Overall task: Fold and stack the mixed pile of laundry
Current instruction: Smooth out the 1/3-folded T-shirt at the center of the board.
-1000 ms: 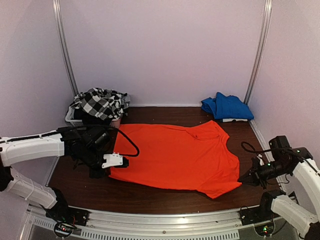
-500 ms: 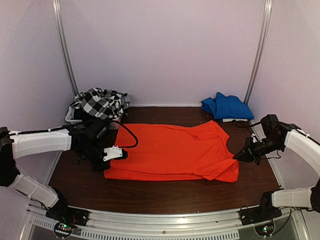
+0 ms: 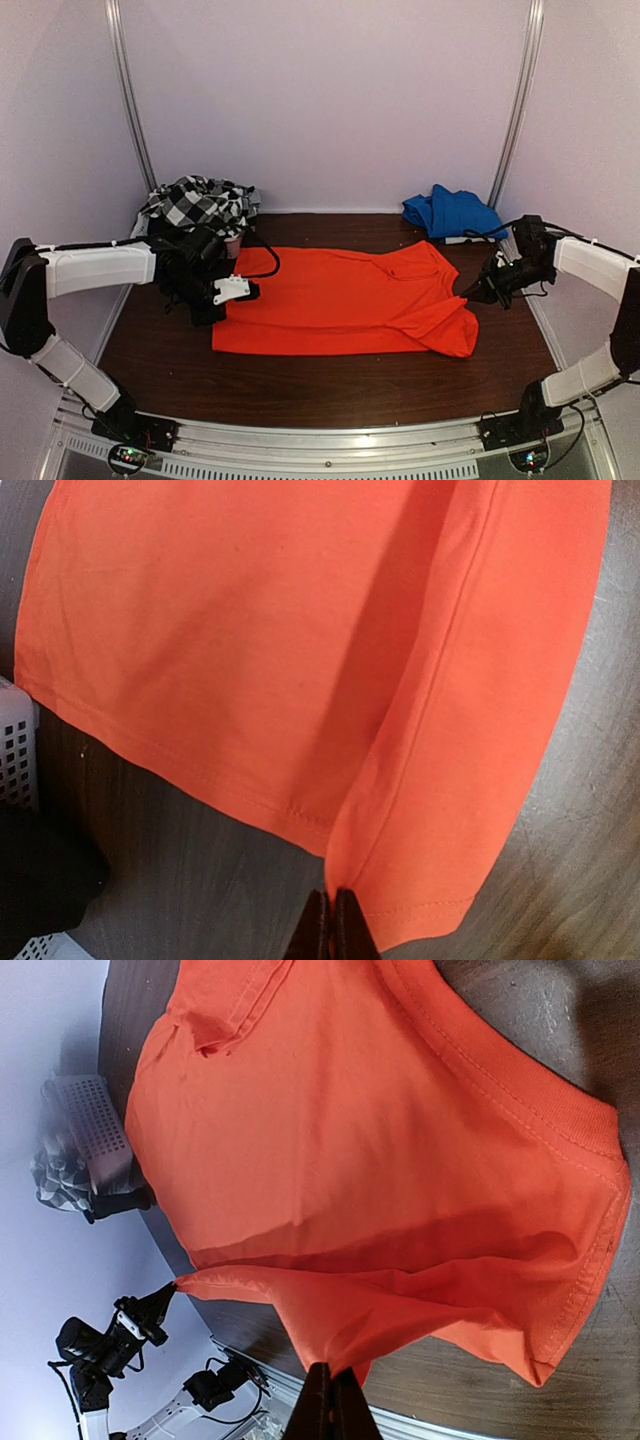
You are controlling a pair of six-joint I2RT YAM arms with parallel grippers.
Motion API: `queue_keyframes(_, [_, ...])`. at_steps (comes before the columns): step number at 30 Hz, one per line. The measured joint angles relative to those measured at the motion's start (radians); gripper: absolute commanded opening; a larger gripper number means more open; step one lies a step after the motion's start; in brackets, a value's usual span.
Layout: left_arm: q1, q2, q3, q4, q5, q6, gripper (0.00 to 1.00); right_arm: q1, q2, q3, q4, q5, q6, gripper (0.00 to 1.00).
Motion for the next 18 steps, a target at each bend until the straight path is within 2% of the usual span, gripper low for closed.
queue_keyframes(18, [0.026,0.174,0.033,0.084,-0.027,0.003,0.00,0.000,0.205,0.020,0.144,0.007,0.001,0.00])
